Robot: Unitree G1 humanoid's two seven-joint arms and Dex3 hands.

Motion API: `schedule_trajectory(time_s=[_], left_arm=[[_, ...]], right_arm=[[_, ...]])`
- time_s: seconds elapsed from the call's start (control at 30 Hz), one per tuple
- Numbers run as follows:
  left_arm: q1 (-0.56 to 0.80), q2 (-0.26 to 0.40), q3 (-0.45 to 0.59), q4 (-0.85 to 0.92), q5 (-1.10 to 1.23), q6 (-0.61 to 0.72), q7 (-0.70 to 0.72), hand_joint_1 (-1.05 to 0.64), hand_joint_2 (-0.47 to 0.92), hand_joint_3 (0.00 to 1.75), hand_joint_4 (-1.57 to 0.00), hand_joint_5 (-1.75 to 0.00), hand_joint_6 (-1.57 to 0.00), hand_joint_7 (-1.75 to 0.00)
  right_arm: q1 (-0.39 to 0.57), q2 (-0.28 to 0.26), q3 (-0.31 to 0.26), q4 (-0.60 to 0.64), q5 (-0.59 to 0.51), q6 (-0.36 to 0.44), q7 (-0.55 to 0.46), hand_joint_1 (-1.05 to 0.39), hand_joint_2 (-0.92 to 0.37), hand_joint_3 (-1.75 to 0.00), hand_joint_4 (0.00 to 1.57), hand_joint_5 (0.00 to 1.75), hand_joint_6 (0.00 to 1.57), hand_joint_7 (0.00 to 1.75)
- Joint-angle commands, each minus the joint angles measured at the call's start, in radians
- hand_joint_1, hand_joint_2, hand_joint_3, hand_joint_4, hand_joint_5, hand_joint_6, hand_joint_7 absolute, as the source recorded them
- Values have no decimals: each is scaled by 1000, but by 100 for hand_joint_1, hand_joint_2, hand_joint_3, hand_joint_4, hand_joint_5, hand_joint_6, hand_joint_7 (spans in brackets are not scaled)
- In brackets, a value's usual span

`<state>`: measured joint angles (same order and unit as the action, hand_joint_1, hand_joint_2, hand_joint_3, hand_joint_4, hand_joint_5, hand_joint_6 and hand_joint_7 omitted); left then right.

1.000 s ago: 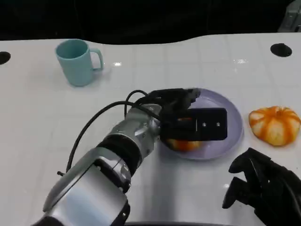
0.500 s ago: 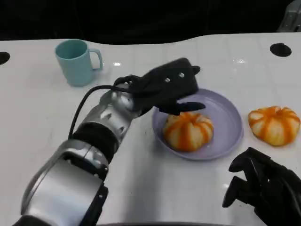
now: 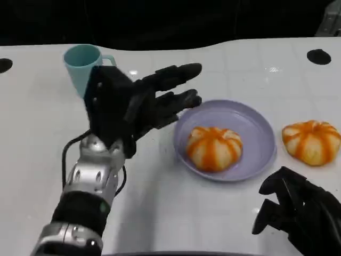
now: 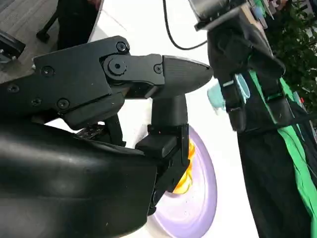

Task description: Grasp the bread from the table and place it into the plate.

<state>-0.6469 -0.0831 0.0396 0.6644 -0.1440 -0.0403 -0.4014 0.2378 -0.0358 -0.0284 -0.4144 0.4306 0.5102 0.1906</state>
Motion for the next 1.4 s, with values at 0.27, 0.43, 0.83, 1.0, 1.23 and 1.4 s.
schedule_trajectory(time_s=[0.27, 0.43, 0.83, 1.0, 1.23, 1.4], left_arm=[[206, -24, 30, -371, -133, 246, 53, -65, 92, 41, -55, -125, -78, -36], [483, -58, 81, -763, -343, 492, 116, -61, 92, 47, -66, -173, -50, -153], [683, -49, 85, -924, -448, 578, 167, -56, 92, 51, -74, -175, -55, -159], [726, -30, 73, -940, -436, 567, 171, -54, 92, 55, -74, -175, -51, -168], [765, -24, 66, -917, -442, 561, 160, -55, 92, 57, -76, -175, -47, -174], [763, -16, 59, -895, -433, 548, 160, -55, 92, 55, -76, -175, -49, -175]], right_arm=[[0, -6, -9, -9, -3, -6, -3, -42, -92, -44, 63, 175, 50, 160], [3, 2, -7, -21, 3, 9, -13, -42, -92, -44, 62, 175, 51, 159], [0, 0, -9, -39, 6, 33, -24, -42, -92, -44, 62, 175, 50, 158], [0, 3, -10, -42, 9, 36, -28, -42, -92, -44, 62, 175, 50, 158], [-4, -6, -13, -43, 10, 41, -28, -42, -92, -44, 61, 175, 50, 157], [-7, -4, -19, -40, 17, 42, -29, -42, -92, -44, 62, 175, 50, 159]])
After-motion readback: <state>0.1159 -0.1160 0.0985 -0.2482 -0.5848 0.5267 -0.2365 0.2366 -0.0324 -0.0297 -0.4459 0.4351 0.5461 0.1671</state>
